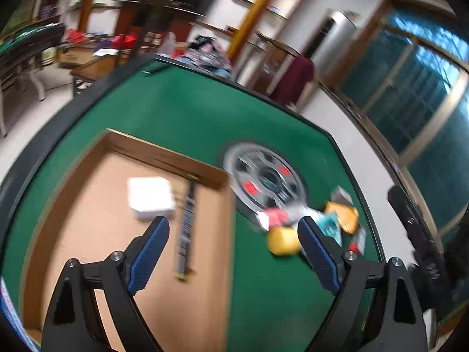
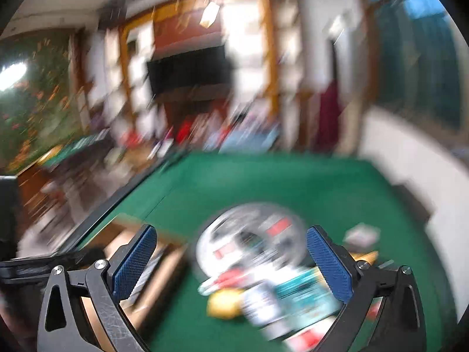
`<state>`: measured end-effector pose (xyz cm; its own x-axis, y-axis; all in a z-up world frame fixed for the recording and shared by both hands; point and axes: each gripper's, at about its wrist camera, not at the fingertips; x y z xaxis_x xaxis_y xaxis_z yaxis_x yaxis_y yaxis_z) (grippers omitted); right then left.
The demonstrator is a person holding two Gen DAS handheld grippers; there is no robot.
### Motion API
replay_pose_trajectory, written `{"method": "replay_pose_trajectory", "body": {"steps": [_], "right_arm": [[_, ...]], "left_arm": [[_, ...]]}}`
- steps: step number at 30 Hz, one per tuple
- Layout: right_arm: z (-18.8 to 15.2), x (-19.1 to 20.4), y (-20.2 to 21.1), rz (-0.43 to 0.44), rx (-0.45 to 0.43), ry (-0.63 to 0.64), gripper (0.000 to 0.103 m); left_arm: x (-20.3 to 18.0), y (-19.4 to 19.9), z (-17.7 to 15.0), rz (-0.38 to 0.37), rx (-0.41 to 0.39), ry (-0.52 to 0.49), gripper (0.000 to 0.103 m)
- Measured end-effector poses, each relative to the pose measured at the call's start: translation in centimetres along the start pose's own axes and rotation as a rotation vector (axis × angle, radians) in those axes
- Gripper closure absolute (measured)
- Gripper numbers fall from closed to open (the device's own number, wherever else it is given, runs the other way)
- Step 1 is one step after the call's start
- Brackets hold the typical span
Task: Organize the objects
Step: 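Release the charger and marker into the box with both grippers, then grasp the yellow round tin with the left gripper while the right gripper grasps a white pill bottle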
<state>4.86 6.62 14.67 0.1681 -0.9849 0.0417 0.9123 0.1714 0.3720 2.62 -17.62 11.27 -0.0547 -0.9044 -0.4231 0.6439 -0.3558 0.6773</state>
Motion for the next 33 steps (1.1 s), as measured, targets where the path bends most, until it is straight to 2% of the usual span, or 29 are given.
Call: {"method": "replay_pose_trajectory", "body": {"steps": [1,3,5,8,10,12,13,16,21,23,24,26,29,30,32,33], "right_arm": [[-0.8,-1.1,-0.1,-0.008,-0.002,-0.013,0.000],[-2.6,-4.2,-2.9,-0.055,0.213,-0.079,0.000],[-4.6,-7.3,-4.5,-0.037,0.284,-0.181,0.000],[-7.2,-10.9,-5.3,-0.107,0.293,-0.263,0.000],[-8.5,-12.6,-5.3,-0.112,0.302,-0.313,0.000],[-9.1,-14.2,-5.8,-0.081,0.335,-0.394,0.000],[-8.9,-14.6,-5.4,-0.069,0.314,-0.409,0.000],[-8.2,-14.1,-4.8,-0.115,0.283,-0.357,0.000],[-7.5,-11.2,-4.5,-0.071,0.263,-0.255,0.000],[-7.4,-10.3,-4.1,-0.072,0.248,-0.216,0.000],[-7.4,-10.0,-3.7,-0.076,0.240,-0.202,0.000],[-7.3,-9.7,-3.5,-0.076,0.228,-0.188,0.000],[-7.3,-10.0,-3.6,-0.066,0.227,-0.210,0.000],[-7.3,-10.2,-3.7,-0.061,0.232,-0.220,0.000],[-7.5,-10.4,-3.9,-0.055,0.244,-0.240,0.000],[-7.6,-10.5,-4.0,-0.056,0.248,-0.245,0.000]], "left_arm": [[-0.8,-0.5,-0.5,-0.003,0.015,-0.016,0.014],[-2.3,-1.8,-1.8,0.000,0.050,-0.043,0.014],[-3.5,-3.3,-2.9,0.015,0.088,-0.049,0.014],[-4.7,-5.5,-4.4,0.030,0.131,-0.057,0.014],[-5.7,-6.7,-5.0,0.068,0.132,-0.094,0.014],[-6.9,-7.7,-5.4,0.116,0.117,-0.145,0.014],[-7.2,-8.0,-5.7,0.137,0.108,-0.168,0.014],[-8.8,-9.2,-6.2,0.198,0.075,-0.257,0.014],[-10.0,-10.8,-6.1,0.264,0.044,-0.328,0.017],[-10.2,-11.4,-5.9,0.292,0.034,-0.348,0.030],[-10.2,-11.7,-5.8,0.302,0.034,-0.352,0.033],[-10.1,-12.1,-5.4,0.299,0.039,-0.345,0.045],[-9.9,-12.9,-5.1,0.309,0.043,-0.355,0.052],[-9.8,-13.4,-5.2,0.305,0.054,-0.363,0.054],[-9.7,-14.1,-5.5,0.283,0.087,-0.364,0.072],[-9.5,-14.3,-5.6,0.271,0.092,-0.354,0.072]]}}
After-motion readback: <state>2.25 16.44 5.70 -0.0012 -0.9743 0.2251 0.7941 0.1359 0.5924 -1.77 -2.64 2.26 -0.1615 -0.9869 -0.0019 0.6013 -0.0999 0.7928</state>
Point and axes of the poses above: each gripper's, at about its wrist camera, not at the fingertips, and y roughly against the way its jaws point, x to its left, z to its top, and after that the axes turned 1 degree about x, right-handed
